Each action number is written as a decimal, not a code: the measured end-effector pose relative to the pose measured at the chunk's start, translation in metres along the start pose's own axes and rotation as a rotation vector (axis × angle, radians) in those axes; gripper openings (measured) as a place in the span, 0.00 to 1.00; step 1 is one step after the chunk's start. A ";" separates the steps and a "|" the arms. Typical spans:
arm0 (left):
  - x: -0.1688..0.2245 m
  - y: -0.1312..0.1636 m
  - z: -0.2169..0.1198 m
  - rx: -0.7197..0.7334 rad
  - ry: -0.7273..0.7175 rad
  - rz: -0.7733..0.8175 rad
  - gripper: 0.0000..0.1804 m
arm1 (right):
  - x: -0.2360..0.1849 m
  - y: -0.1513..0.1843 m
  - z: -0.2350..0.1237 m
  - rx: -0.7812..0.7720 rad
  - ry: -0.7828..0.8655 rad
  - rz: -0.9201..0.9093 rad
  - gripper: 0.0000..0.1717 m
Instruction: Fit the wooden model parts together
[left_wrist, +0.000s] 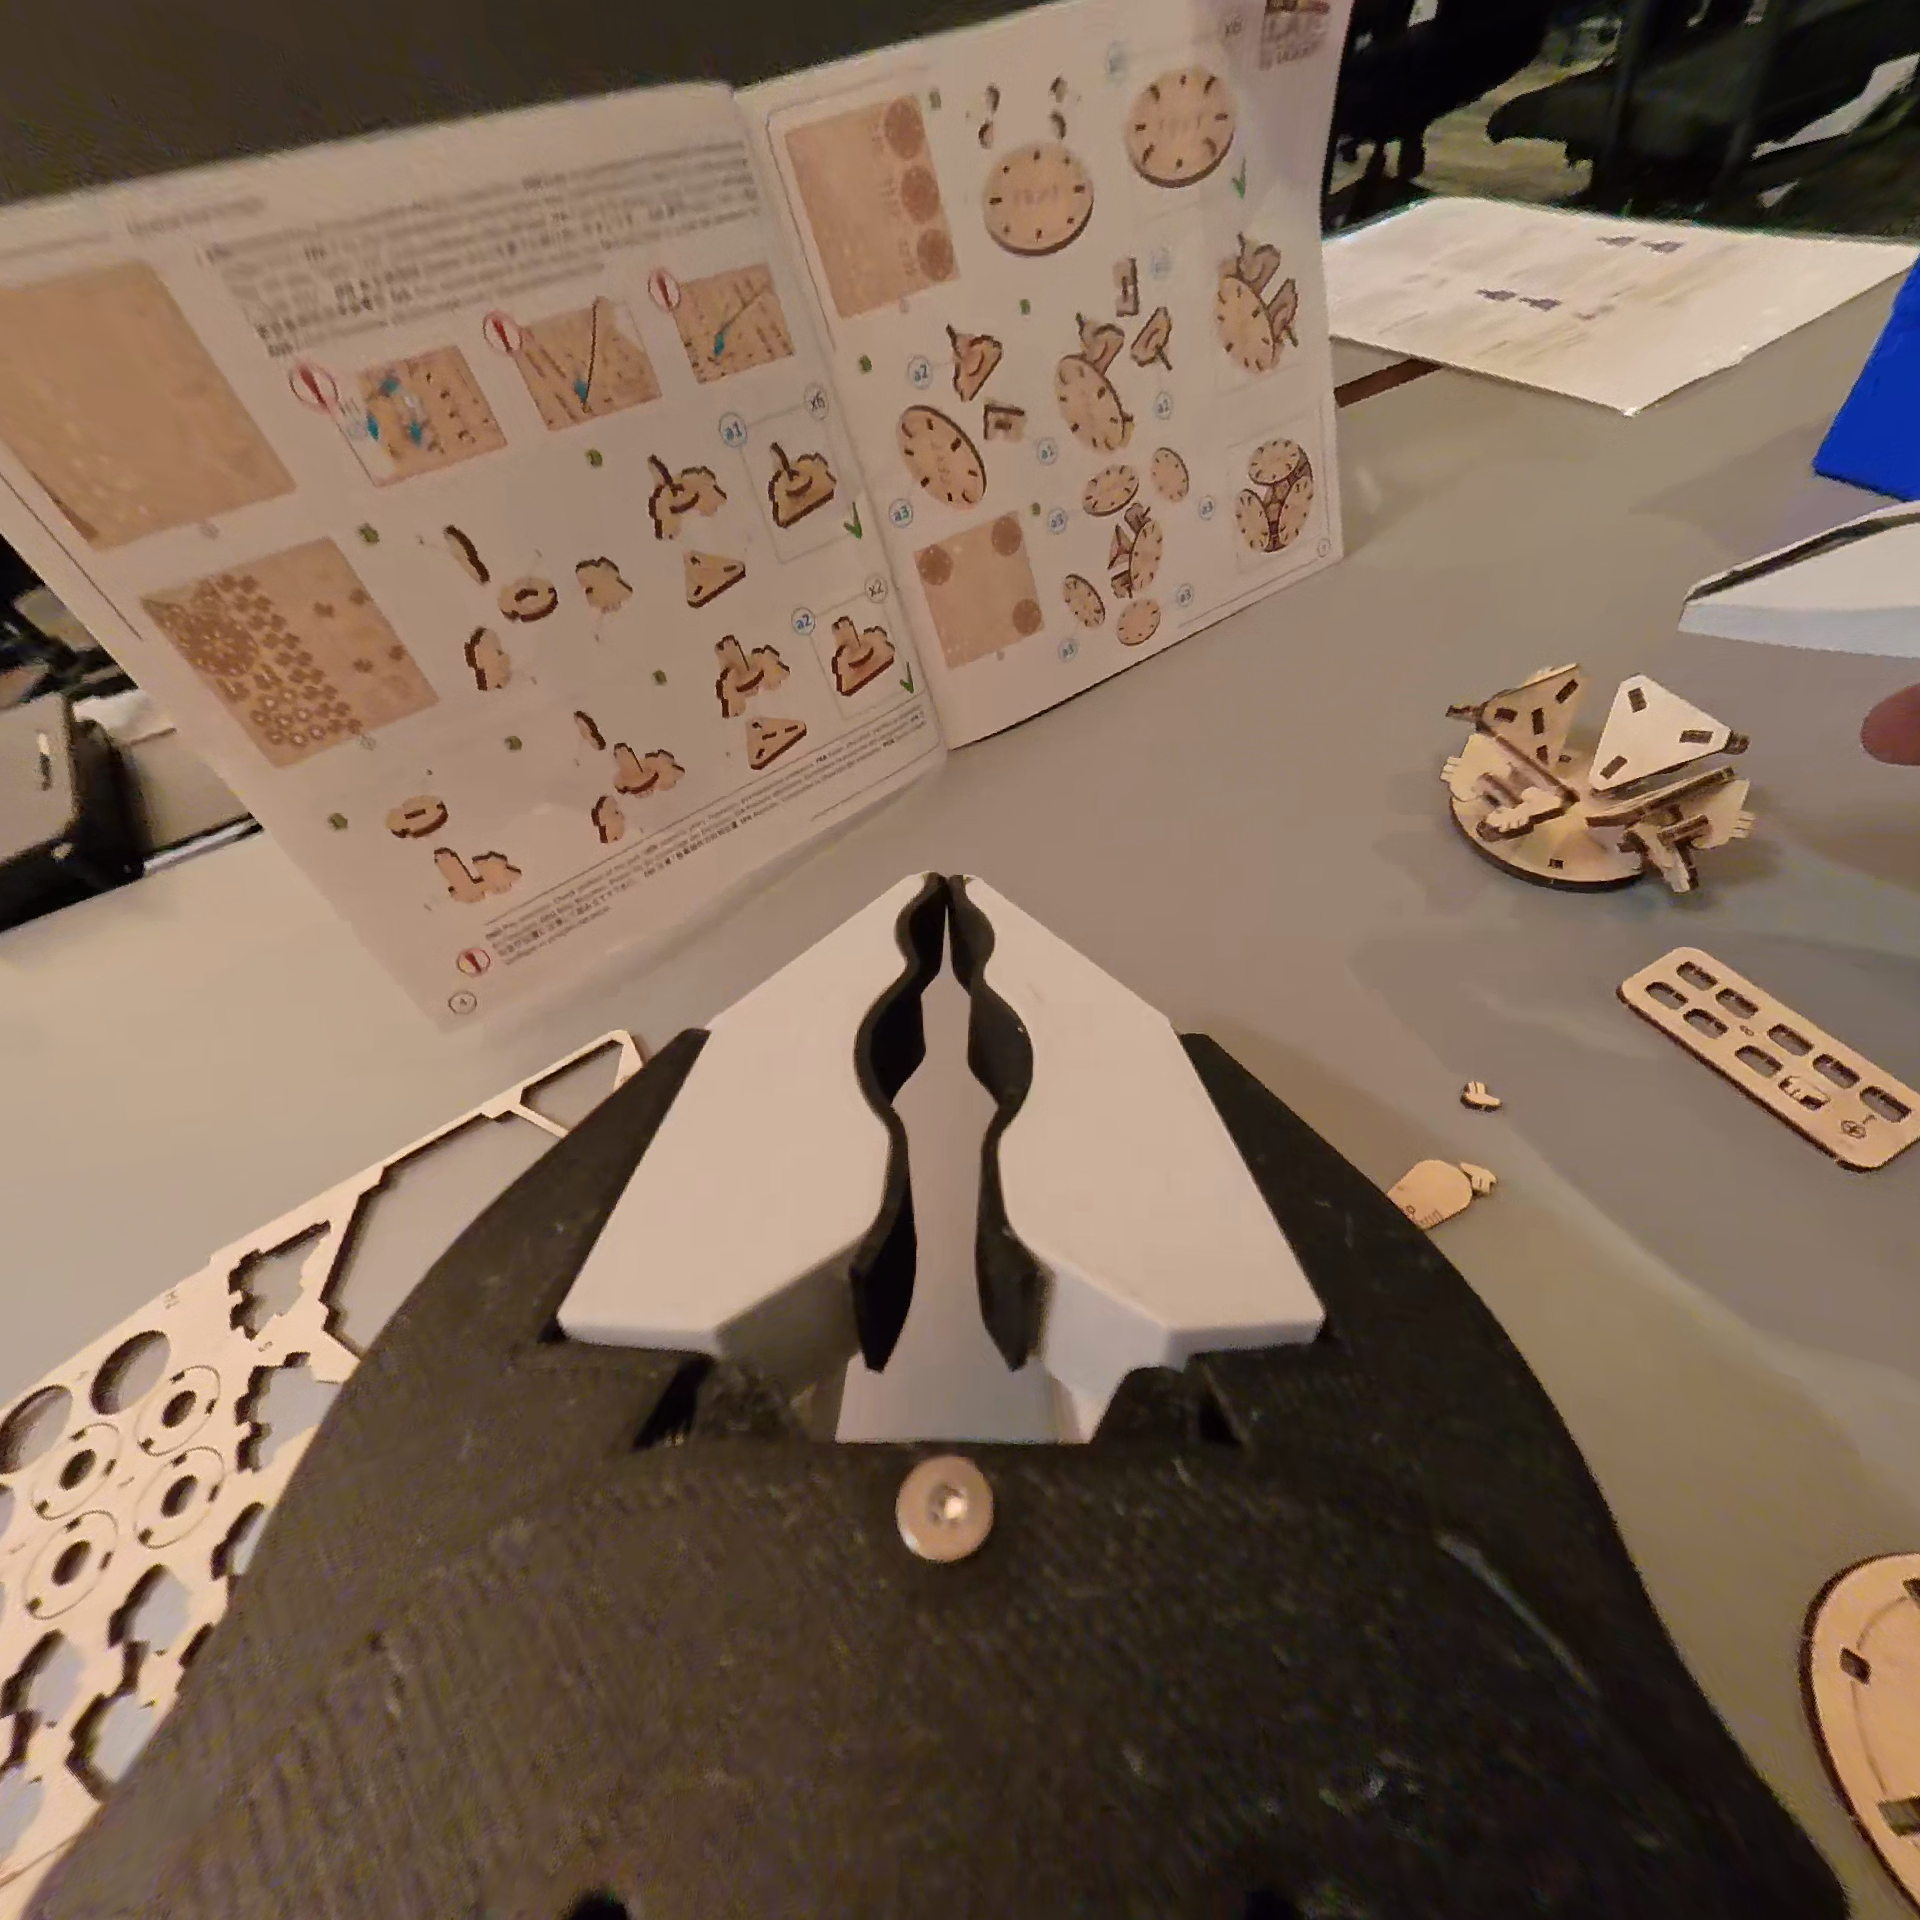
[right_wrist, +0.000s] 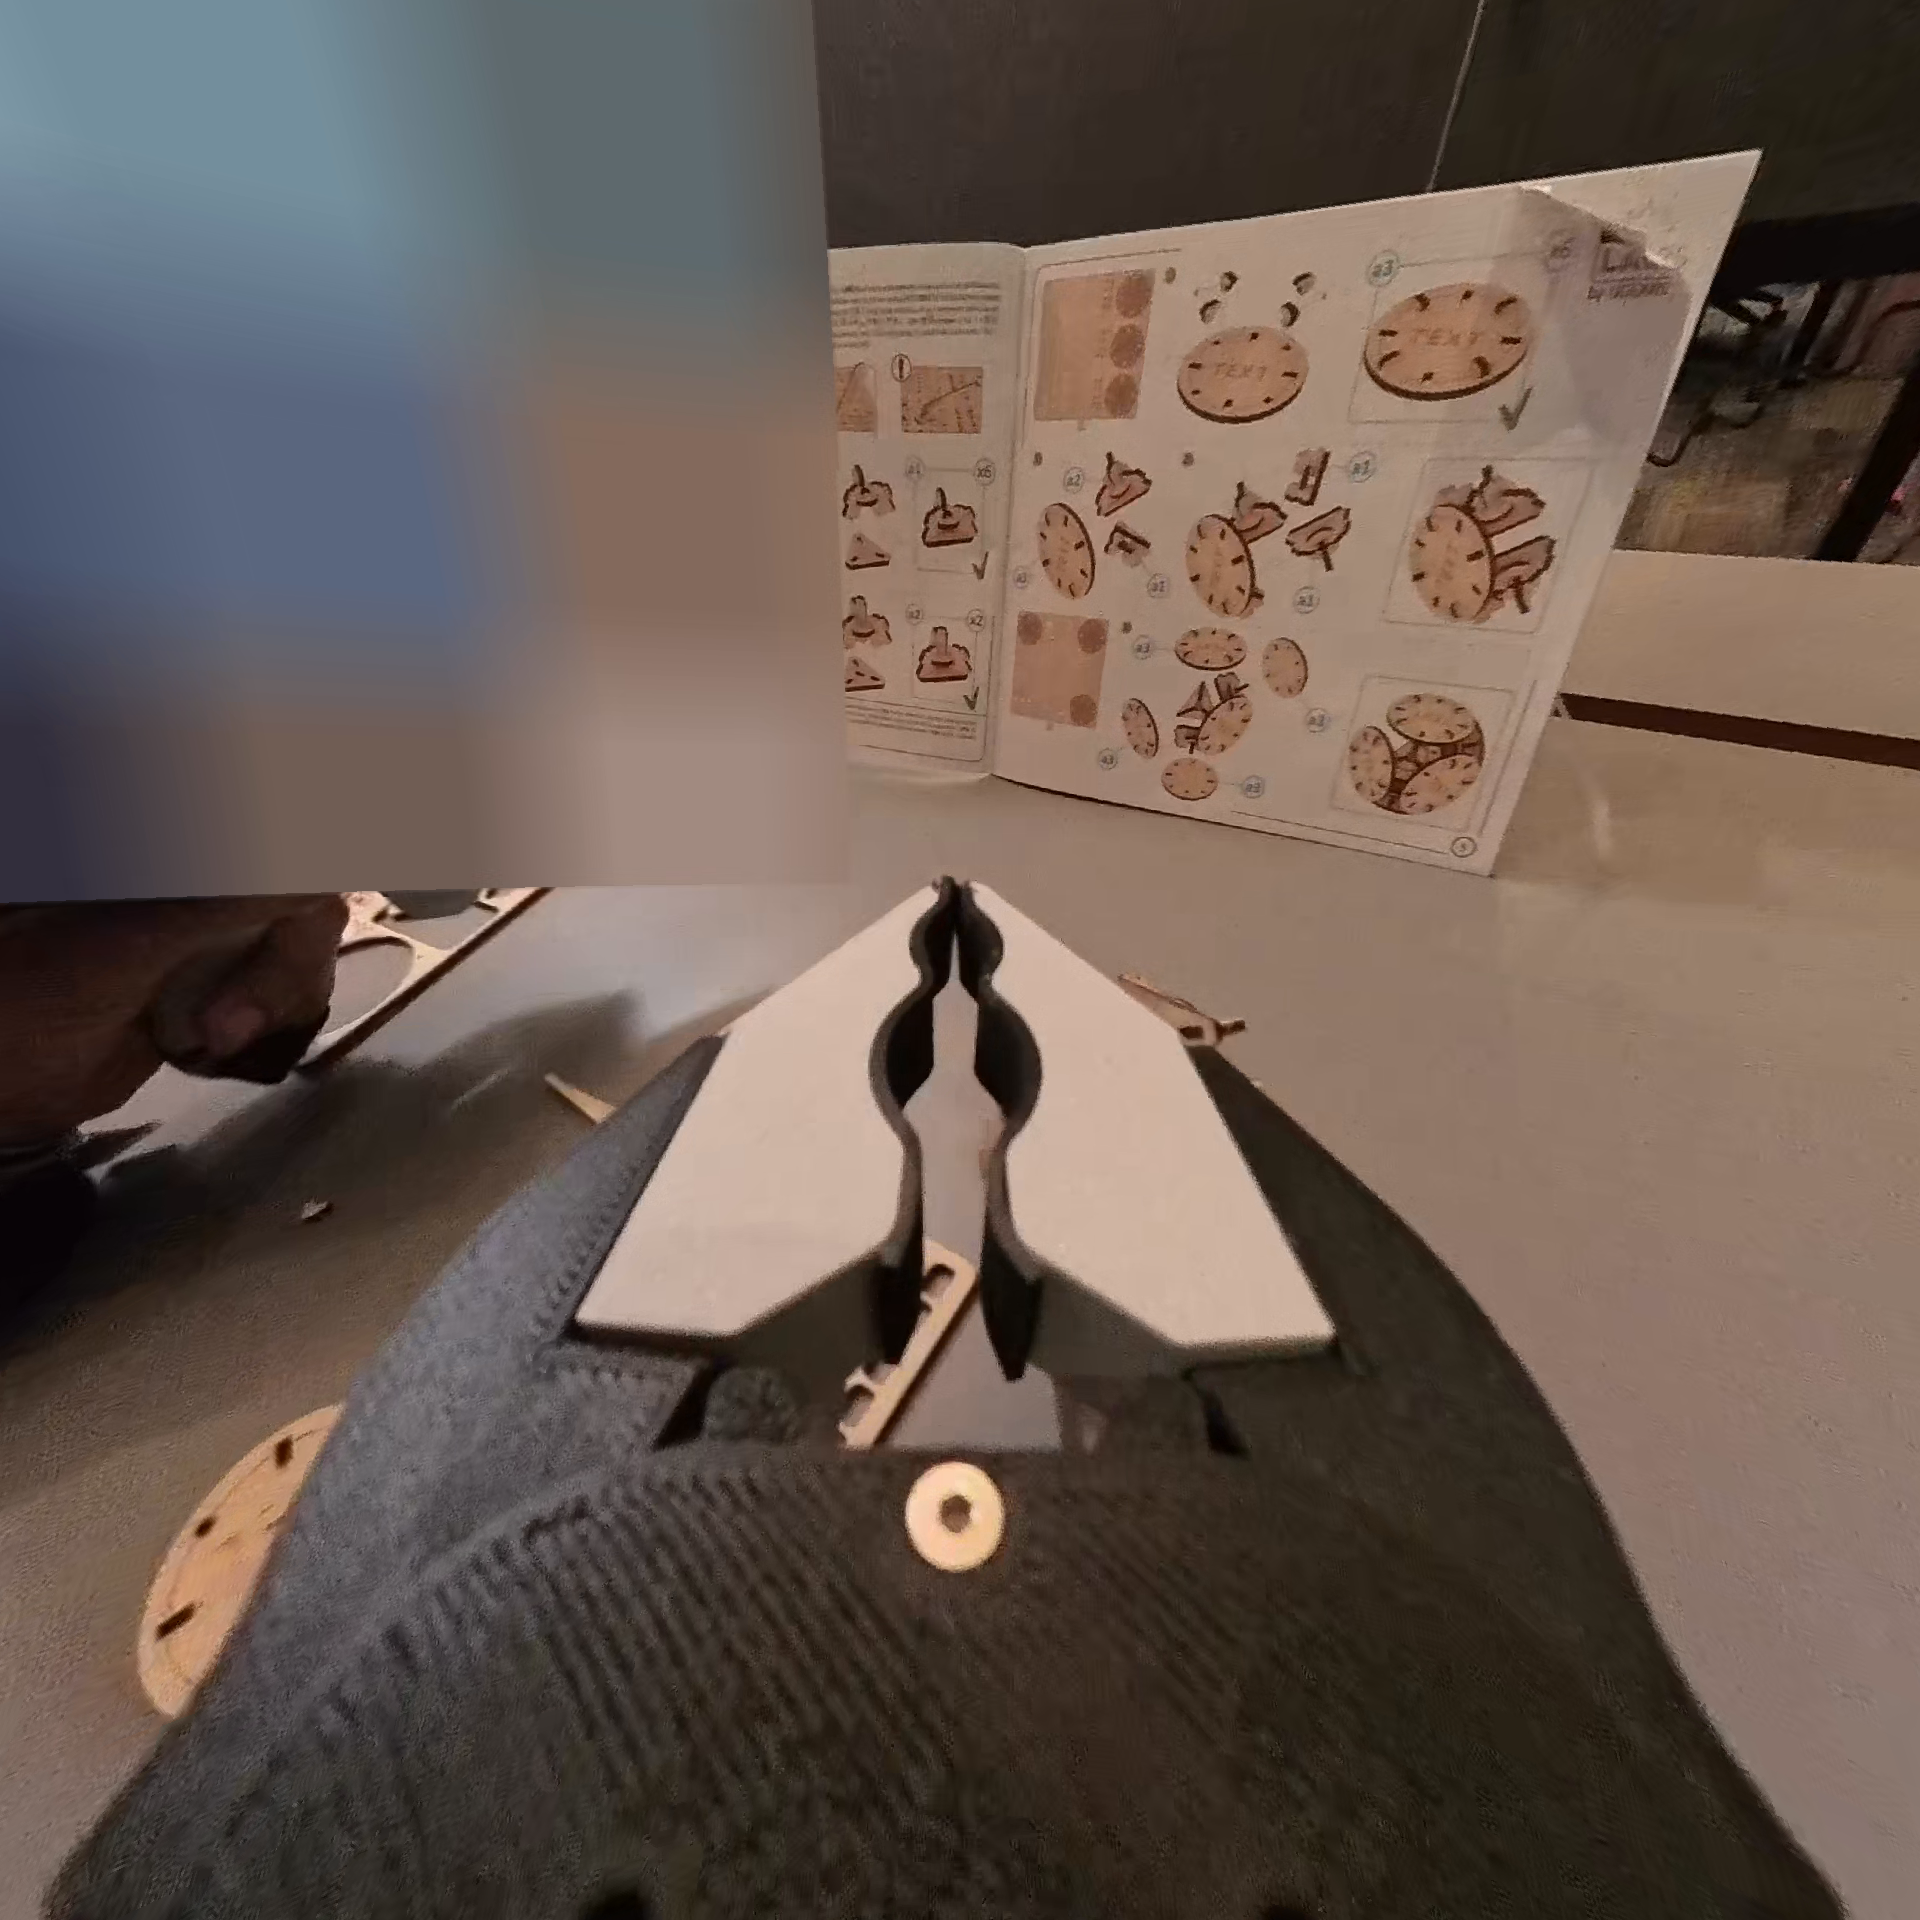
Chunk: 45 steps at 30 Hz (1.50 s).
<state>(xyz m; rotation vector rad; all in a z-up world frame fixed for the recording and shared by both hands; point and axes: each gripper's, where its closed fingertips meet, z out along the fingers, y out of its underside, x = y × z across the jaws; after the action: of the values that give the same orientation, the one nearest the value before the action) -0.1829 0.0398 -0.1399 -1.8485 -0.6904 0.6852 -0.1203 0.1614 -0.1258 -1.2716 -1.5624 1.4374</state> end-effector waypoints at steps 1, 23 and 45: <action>0.000 -0.003 -0.001 0.011 -0.007 0.008 0.00 | -0.001 0.000 0.000 0.001 -0.006 -0.003 0.00; 0.013 -0.047 -0.047 0.395 0.106 0.090 0.00 | -0.040 0.022 0.012 -0.139 -0.104 -0.057 0.05; 0.023 -0.036 -0.037 0.331 0.232 -0.030 0.06 | -0.123 0.075 -0.060 -0.335 -0.354 -0.178 0.43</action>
<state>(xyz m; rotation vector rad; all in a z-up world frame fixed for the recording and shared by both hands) -0.1461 0.0460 -0.0976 -1.5769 -0.4240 0.5197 -0.0097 0.0609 -0.1703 -1.0602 -2.1694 1.3787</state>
